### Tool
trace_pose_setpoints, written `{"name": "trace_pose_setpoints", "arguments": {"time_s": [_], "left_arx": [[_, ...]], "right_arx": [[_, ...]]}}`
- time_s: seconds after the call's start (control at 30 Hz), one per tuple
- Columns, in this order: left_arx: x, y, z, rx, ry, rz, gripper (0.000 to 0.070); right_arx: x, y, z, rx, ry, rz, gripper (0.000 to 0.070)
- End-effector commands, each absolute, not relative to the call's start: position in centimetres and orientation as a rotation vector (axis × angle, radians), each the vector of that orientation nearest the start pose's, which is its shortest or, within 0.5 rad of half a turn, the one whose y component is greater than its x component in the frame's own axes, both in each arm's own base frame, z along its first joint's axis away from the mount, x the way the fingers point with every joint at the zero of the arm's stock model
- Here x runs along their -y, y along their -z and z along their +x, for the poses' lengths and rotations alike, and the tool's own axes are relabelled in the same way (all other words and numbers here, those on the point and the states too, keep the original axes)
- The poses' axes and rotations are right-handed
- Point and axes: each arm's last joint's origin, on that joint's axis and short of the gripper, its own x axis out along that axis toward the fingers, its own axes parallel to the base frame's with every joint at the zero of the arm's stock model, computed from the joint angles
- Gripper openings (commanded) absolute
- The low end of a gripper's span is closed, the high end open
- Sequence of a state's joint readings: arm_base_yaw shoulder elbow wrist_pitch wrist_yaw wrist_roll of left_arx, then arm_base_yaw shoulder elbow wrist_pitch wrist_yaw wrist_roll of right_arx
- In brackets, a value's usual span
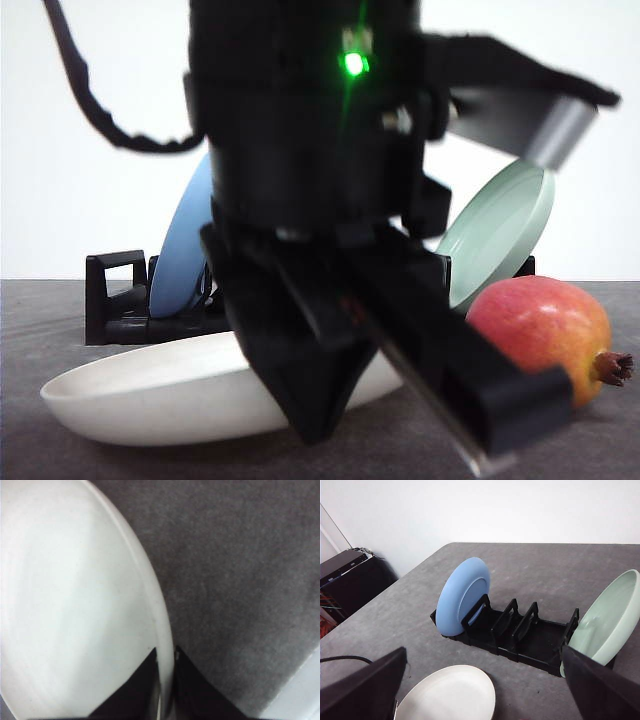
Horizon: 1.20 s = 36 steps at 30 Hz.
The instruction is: Place pomegranate in white plate
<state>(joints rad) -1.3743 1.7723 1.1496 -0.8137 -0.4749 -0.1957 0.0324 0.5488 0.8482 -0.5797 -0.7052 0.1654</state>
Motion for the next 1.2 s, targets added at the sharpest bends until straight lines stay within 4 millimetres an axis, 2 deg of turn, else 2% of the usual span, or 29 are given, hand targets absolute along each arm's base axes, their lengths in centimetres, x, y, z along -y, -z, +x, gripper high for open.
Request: {"name": "trace_pose_setpoints", "arguments": {"time_s": [0.0, 0.03, 0.1, 0.23, 0.27, 0.3, 0.5, 0.73, 0.97, 1.17], "left_arx": [[31.6, -17.1, 7.2, -0.948, 0.637, 0.986, 0.0006], [31.7, -17.2, 7.2, -0.946, 0.633, 0.973, 0.0031], [31.7, -17.3, 7.2, -0.943, 0.619, 0.947, 0.0145], [31.6, -17.6, 7.4, -0.935, 0.590, 0.920, 0.0460], [31.5, -17.8, 7.4, -0.935, 0.584, 0.904, 0.0507], [31.5, -18.0, 7.4, -0.933, 0.581, 0.888, 0.0524], [30.4, -21.1, 7.3, -0.897, 0.585, 0.768, 0.0528], [26.2, -26.8, 6.5, -0.876, 0.568, 0.606, 0.0529], [20.5, -32.5, 5.0, -0.779, 0.635, 0.409, 0.0528], [15.9, -35.6, 3.5, -0.682, 0.731, 0.279, 0.0515]], "right_arx": [[-2.2, -35.1, 9.6, -0.318, -0.716, 0.255, 0.0630], [-2.2, -35.1, 9.6, -0.320, -0.717, 0.255, 0.0630], [-2.3, -35.1, 9.6, -0.324, -0.721, 0.256, 0.0630], [-2.4, -34.9, 9.5, -0.343, -0.733, 0.259, 0.0630], [-2.5, -34.9, 9.5, -0.350, -0.737, 0.261, 0.0630], [-2.5, -34.8, 9.5, -0.358, -0.741, 0.262, 0.0630], [-3.0, -34.4, 9.3, -0.408, -0.778, 0.265, 0.0630], [-4.1, -33.2, 10.4, -0.559, -0.782, 0.242, 0.0630], [-5.8, -30.5, 13.9, -0.820, -0.768, 0.221, 0.0630], [-7.5, -27.4, 17.3, -1.010, -0.736, 0.148, 0.0651]]}}
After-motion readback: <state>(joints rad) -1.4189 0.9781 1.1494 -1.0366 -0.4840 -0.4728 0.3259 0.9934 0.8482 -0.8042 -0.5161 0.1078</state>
